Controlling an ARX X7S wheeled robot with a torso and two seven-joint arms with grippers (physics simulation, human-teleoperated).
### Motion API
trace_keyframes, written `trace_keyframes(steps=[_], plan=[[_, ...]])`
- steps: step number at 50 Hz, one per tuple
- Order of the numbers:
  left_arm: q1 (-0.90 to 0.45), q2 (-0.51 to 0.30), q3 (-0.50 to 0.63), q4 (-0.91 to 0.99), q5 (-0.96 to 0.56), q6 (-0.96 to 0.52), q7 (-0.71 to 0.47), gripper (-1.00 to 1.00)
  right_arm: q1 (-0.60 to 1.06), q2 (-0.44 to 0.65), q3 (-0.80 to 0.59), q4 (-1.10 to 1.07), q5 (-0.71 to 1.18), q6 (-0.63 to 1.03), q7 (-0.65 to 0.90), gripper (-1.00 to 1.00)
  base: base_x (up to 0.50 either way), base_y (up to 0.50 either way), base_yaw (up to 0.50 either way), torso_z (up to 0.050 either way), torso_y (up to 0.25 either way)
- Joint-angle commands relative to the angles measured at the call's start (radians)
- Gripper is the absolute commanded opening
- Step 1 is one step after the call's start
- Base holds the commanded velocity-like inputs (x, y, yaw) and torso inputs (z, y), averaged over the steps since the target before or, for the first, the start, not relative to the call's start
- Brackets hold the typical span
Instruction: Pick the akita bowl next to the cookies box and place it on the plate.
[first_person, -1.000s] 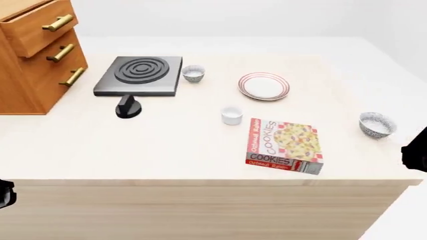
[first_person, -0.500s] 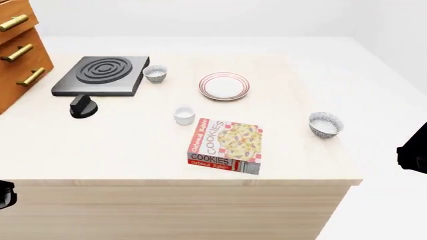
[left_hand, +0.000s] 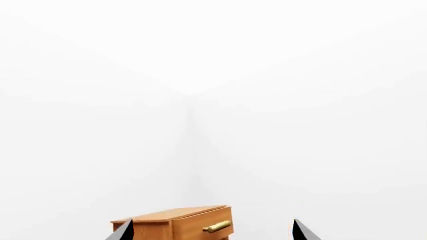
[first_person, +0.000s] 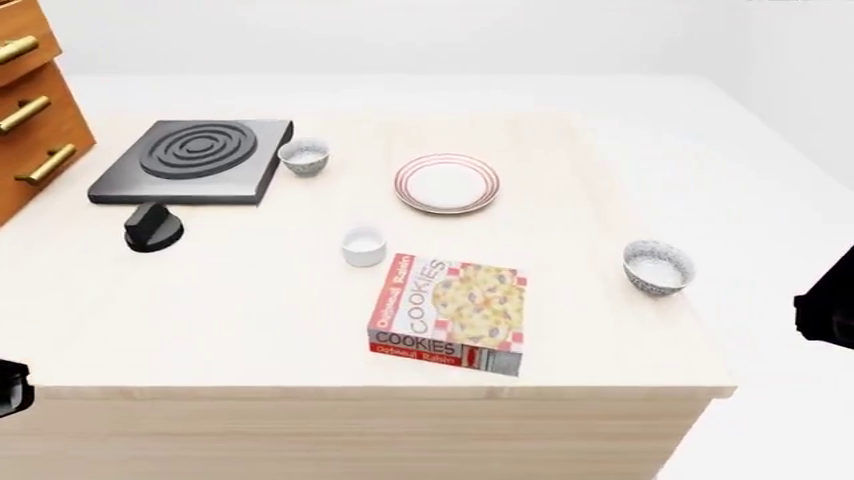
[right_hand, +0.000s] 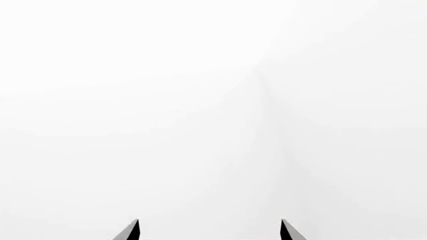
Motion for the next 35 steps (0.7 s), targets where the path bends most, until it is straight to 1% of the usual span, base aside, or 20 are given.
trace_keyframes(steps=[1,12,35], plan=[[0.006,-0.018,0.016,-0.009,0.007,0.012,-0.019,1.0,-0.016,-0.002,-0.017,0.005,-0.031,-0.055,-0.045,1.0,0.5,0.0,0.0,0.0,0.0],[0.018,-0.037,0.021,-0.018,0.007,0.03,-0.041,1.0,-0.02,0.004,-0.028,0.006,-0.046,-0.069,-0.048,1.0,0.5,0.0,0.0,0.0,0.0],[0.023,-0.047,0.021,-0.015,0.002,0.032,-0.051,1.0,-0.028,0.015,-0.043,0.011,-0.053,-0.083,-0.04,1.0,0.5,0.0,0.0,0.0,0.001]])
